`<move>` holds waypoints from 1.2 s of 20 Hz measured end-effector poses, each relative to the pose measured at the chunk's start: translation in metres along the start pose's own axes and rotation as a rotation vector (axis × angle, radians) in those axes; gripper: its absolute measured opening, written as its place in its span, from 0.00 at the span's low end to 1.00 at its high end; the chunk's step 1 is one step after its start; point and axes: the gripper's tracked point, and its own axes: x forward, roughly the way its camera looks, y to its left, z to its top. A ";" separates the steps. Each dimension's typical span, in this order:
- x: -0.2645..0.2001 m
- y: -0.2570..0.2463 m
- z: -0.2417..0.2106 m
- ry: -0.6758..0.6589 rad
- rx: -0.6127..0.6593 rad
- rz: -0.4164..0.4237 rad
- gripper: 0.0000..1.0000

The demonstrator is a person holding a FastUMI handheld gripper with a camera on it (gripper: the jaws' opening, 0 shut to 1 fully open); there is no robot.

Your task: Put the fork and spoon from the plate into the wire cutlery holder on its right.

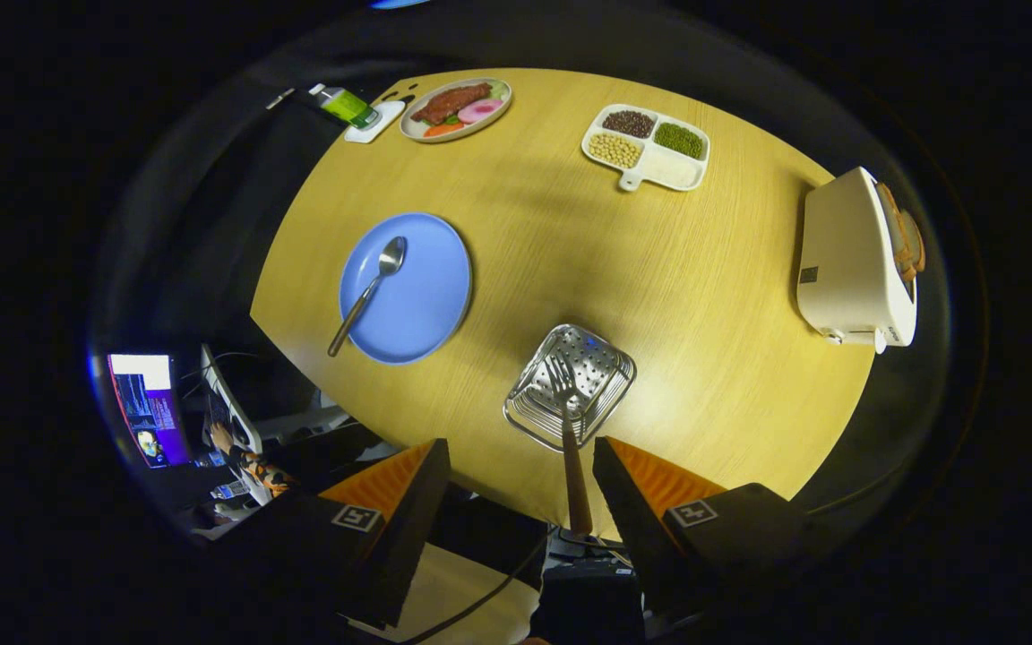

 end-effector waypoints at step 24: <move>0.184 0.186 0.066 -0.251 0.238 0.025 0.99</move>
